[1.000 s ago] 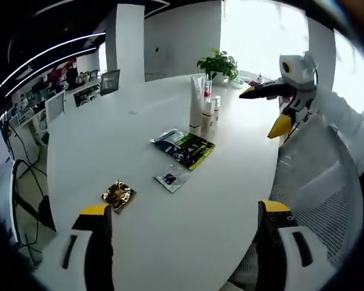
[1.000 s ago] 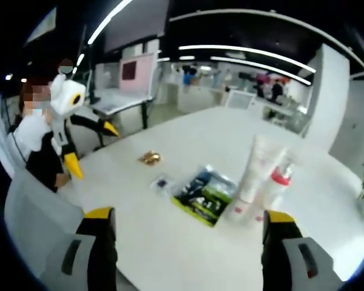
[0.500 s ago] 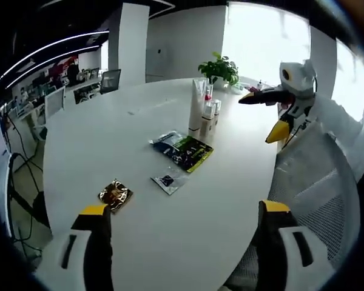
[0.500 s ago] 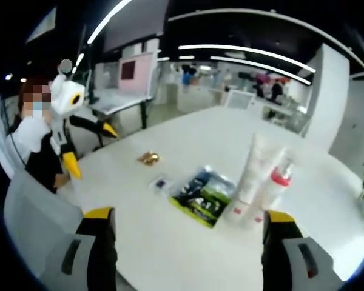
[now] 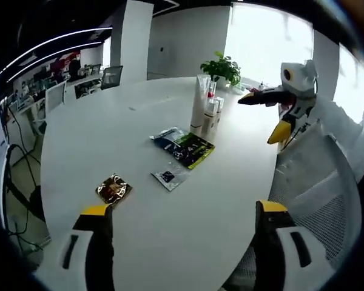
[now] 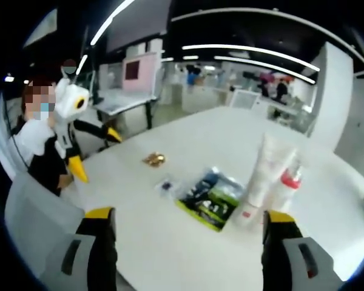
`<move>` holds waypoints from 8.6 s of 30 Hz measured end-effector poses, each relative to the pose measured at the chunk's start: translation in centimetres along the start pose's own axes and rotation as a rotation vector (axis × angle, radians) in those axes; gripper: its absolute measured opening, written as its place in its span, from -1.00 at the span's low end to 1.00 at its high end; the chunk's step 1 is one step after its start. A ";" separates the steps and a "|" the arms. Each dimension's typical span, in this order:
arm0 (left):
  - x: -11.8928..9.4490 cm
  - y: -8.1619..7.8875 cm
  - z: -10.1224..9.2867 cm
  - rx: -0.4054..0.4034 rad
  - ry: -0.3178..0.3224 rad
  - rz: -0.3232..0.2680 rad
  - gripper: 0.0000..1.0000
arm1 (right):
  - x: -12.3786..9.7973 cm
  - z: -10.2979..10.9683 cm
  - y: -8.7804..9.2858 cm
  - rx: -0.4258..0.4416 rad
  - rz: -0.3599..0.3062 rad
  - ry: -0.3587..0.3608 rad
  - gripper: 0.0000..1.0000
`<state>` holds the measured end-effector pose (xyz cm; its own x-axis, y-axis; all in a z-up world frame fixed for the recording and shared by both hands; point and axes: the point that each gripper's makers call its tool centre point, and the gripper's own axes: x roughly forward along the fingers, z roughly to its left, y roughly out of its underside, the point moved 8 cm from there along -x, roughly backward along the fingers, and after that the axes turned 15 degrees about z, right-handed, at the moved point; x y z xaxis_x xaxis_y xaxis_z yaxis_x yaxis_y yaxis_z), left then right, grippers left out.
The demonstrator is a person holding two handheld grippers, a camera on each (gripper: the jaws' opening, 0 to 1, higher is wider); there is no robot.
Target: Arrange the skincare products in the storage area until every visible bottle or jar stands upright without overlapping.
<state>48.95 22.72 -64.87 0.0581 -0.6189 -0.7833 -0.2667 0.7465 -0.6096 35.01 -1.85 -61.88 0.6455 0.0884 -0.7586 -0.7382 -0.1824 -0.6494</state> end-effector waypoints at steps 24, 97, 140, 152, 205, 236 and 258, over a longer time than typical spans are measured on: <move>2.0 0.9 1.9 -0.089 0.011 0.020 0.77 | 2.6 1.0 -1.3 -0.051 0.038 -0.053 0.99; 10.0 -1.4 9.3 -0.305 -0.199 0.055 0.28 | 6.2 1.0 -1.7 -0.033 0.067 -0.123 0.99; 10.7 -2.8 9.8 -0.134 -0.188 0.143 0.12 | 7.7 3.3 -2.7 -0.116 0.082 -0.200 0.95; 11.9 -3.3 8.3 -0.121 -0.224 0.145 -0.04 | 7.5 3.1 -2.3 -0.110 0.086 -0.199 0.91; 10.3 -2.7 11.0 0.021 -0.222 0.141 0.20 | 7.5 3.5 -2.2 -0.113 0.079 -0.214 0.81; 10.8 -2.7 11.2 0.011 -0.185 0.158 -0.14 | 8.0 3.8 -3.4 -0.129 0.068 -0.225 0.75; 10.3 -2.0 12.0 0.023 -0.193 0.148 0.15 | 10.0 5.0 -3.8 -0.131 0.084 -0.283 0.54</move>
<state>61.66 17.79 -73.19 0.2035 -0.4455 -0.8719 -0.2646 0.8323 -0.4870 43.31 4.61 -67.20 0.4896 0.3334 -0.8057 -0.7432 -0.3236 -0.5856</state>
